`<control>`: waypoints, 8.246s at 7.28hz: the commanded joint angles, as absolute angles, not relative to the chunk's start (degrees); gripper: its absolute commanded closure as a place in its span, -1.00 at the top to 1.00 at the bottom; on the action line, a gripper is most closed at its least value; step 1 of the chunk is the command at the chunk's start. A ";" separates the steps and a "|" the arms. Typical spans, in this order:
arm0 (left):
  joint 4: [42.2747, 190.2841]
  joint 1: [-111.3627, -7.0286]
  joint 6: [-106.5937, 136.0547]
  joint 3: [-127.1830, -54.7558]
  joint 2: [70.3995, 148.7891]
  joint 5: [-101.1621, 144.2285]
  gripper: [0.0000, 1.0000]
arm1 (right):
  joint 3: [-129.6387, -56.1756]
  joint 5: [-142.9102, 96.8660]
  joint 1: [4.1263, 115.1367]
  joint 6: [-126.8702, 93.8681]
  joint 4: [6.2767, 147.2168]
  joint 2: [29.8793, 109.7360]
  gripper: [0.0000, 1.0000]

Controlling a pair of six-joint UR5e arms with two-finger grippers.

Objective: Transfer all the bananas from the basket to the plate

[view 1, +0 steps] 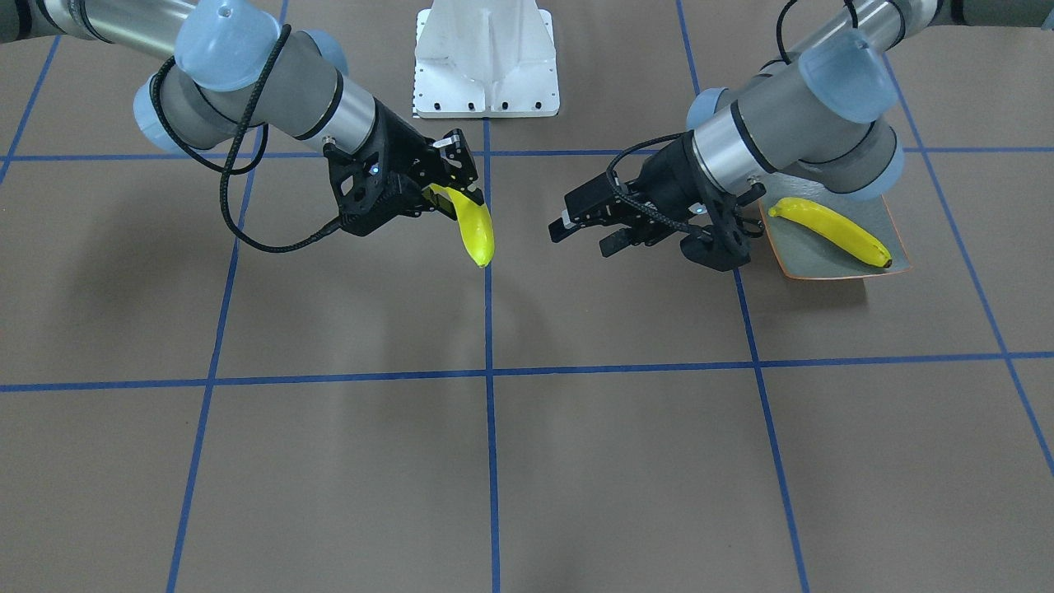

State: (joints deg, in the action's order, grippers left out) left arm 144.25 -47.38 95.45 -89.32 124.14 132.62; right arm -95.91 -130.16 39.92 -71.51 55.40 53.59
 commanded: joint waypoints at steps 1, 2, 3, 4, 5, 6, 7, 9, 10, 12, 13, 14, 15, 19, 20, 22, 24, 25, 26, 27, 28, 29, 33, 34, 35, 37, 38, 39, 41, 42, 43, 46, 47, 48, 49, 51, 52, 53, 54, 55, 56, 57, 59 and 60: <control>144.67 -45.44 96.50 -89.65 125.24 132.01 0.96 | -95.71 -128.85 39.38 -72.24 55.11 51.25 -1.00; 144.67 -44.31 96.68 -89.47 126.11 131.05 0.94 | -95.97 -128.85 39.37 -72.33 55.02 51.07 -1.00; 144.75 -43.86 96.77 -89.65 126.12 130.35 0.93 | -95.98 -128.85 39.20 -72.33 55.02 50.80 -1.00; 144.76 -43.60 96.77 -89.65 126.30 130.25 0.88 | -96.06 -128.59 38.85 -72.33 55.02 50.37 -1.00; 144.84 -43.59 96.77 -89.65 126.47 130.25 0.83 | -96.06 -128.58 38.85 -72.60 55.02 49.84 -1.00; 144.76 -43.68 96.77 -89.65 126.74 130.25 0.70 | -96.15 -128.58 38.85 -72.60 54.93 49.83 -1.00; 144.84 -43.68 96.77 -89.65 126.74 130.25 0.39 | -96.50 -128.58 38.85 -72.77 54.93 49.83 -1.00; 145.71 -43.59 96.77 -89.74 126.74 130.25 -0.67 | -96.50 -128.50 38.85 -73.47 53.44 49.83 -1.00; 146.16 -43.59 96.85 -89.82 126.74 130.25 -1.00 | -96.50 -128.50 38.85 -73.48 53.35 49.92 -1.00; 146.42 -43.59 97.55 -89.91 126.74 130.25 -1.00 | -96.50 -128.58 38.93 -73.56 53.18 49.92 -1.00; 147.73 -43.59 98.95 -90.00 126.65 130.25 -1.00 | -96.50 -128.58 38.94 -73.56 51.87 50.18 0.38; 147.74 -43.59 99.05 -89.91 126.56 130.25 -1.00 | -96.50 -128.58 38.94 -73.56 50.20 50.71 0.99; 147.74 -43.59 98.97 -89.83 126.56 130.25 -1.00 | -96.59 -128.58 39.02 -73.56 47.92 51.50 1.00; 154.29 -45.95 98.53 -93.24 116.86 131.74 -1.00 | -99.84 -128.67 42.09 -75.83 41.84 59.93 1.00; 160.43 -47.45 98.53 -93.16 111.33 133.58 -1.00 | -99.84 -128.58 44.10 -78.55 42.01 60.90 1.00; 162.51 -55.67 98.53 -93.16 104.71 142.16 -1.00 | -99.76 -128.15 46.93 -78.57 41.92 65.20 1.00; 162.60 -60.37 98.17 -92.55 98.30 149.38 -1.00 | -99.32 -126.40 47.20 -78.57 42.27 66.53 1.00; 162.60 -62.47 98.26 -91.59 97.13 151.94 -1.00 | -99.14 -125.43 47.11 -78.57 42.36 66.62 1.00; 162.68 -63.88 98.09 -88.80 95.81 154.66 -1.00 | -99.14 -125.33 47.11 -78.57 42.36 66.62 1.00; 162.95 -64.85 97.13 -86.42 94.93 155.12 -1.00 | -98.88 -125.33 47.02 -78.57 42.36 66.62 1.00; 164.43 -64.95 96.08 -81.61 94.66 157.13 -1.00 | -98.88 -125.33 47.02 -78.75 42.45 66.71 1.00; 165.14 -65.13 96.06 -79.56 94.48 158.98 -1.00 | -99.14 -125.42 47.20 -78.92 42.45 67.49 1.00; 165.41 -67.48 94.84 -75.69 94.04 161.81 -1.00 | -99.23 -123.23 47.20 -79.10 42.36 68.90 1.00; 165.50 -68.46 93.88 -74.28 94.04 161.72 -1.00 | -99.14 -122.44 47.20 -79.10 42.36 69.17 1.00; 165.50 -68.55 93.78 -73.57 94.13 161.46 -1.00 | -99.31 -122.34 47.20 -79.10 42.36 69.43 1.00; 165.59 -68.47 93.87 -73.04 94.13 161.37 -1.00 | -99.32 -122.34 47.20 -79.10 42.36 69.52 1.00; 166.72 -68.38 93.87 -72.17 94.22 161.28 -1.00 | -99.32 -122.34 47.20 -79.10 42.36 69.52 1.00; 166.90 -68.20 93.78 -71.11 94.39 161.19 -1.00 | -99.40 -122.34 47.20 -79.10 42.36 69.52 1.00; 166.91 -68.12 93.78 -71.02 94.57 161.19 -1.00 | -99.58 -122.34 47.20 -79.98 42.28 69.52 1.00; 166.99 -68.03 93.78 -70.93 94.74 161.02 -1.00 | -99.41 -122.34 47.20 -79.98 42.28 69.61 1.00; 166.99 -68.03 93.78 -70.49 95.01 160.58 -0.77 | -99.40 -122.26 47.20 -79.98 42.28 69.52 1.00; 170.57 -67.94 92.91 -67.52 95.01 159.88 0.08 | -99.40 -122.34 47.20 -79.98 42.01 69.70 1.00; 170.94 -67.94 92.73 -67.41 95.18 159.87 0.17 | -99.49 -122.43 47.20 -79.98 41.92 70.05 1.00; 171.03 -67.94 92.72 -67.50 95.19 159.87 0.22 | -99.58 -122.52 47.20 -79.98 41.92 70.05 1.00; 171.04 -67.94 92.72 -67.50 95.19 159.87 0.25 | -99.58 -122.61 47.20 -79.98 41.92 70.22 1.00; 171.21 -68.03 92.64 -68.89 95.45 159.96 0.97 | -99.75 -122.78 47.28 -79.98 41.84 70.40 1.00; 172.17 -68.38 92.20 -69.52 95.19 159.96 1.00 | -100.19 -122.87 47.29 -79.98 41.84 71.36 1.00; 173.48 -69.68 89.85 -69.17 94.75 159.87 1.00 | -100.54 -122.87 47.29 -79.98 41.75 71.89 1.00; 173.76 -71.52 89.39 -69.08 94.75 160.05 1.00 | -100.63 -122.87 47.37 -79.98 41.75 72.16 1.00; 173.76 -73.81 89.30 -69.17 94.75 159.96 1.00 | -101.42 -122.96 48.68 -79.98 41.84 74.33 1.00; 173.59 -76.70 88.60 -69.08 94.75 159.70 1.00 | -102.30 -123.13 51.48 -79.72 41.75 78.01 1.00; 173.24 -78.56 86.24 -69.17 94.83 159.70 1.00 | -102.57 -123.40 54.55 -79.19 41.57 81.61 1.00; 173.14 -79.27 85.17 -69.26 95.53 159.70 1.00 | -101.26 -124.97 61.66 -70.04 40.95 88.74 1.00; 173.06 -79.36 85.17 -69.34 96.84 159.70 1.00 | -97.68 -128.03 66.31 -64.74 40.87 90.07 1.00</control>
State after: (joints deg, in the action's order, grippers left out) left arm 173.15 -79.03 85.39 -69.27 95.69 159.70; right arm -100.79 -125.23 60.91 -71.43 40.93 87.35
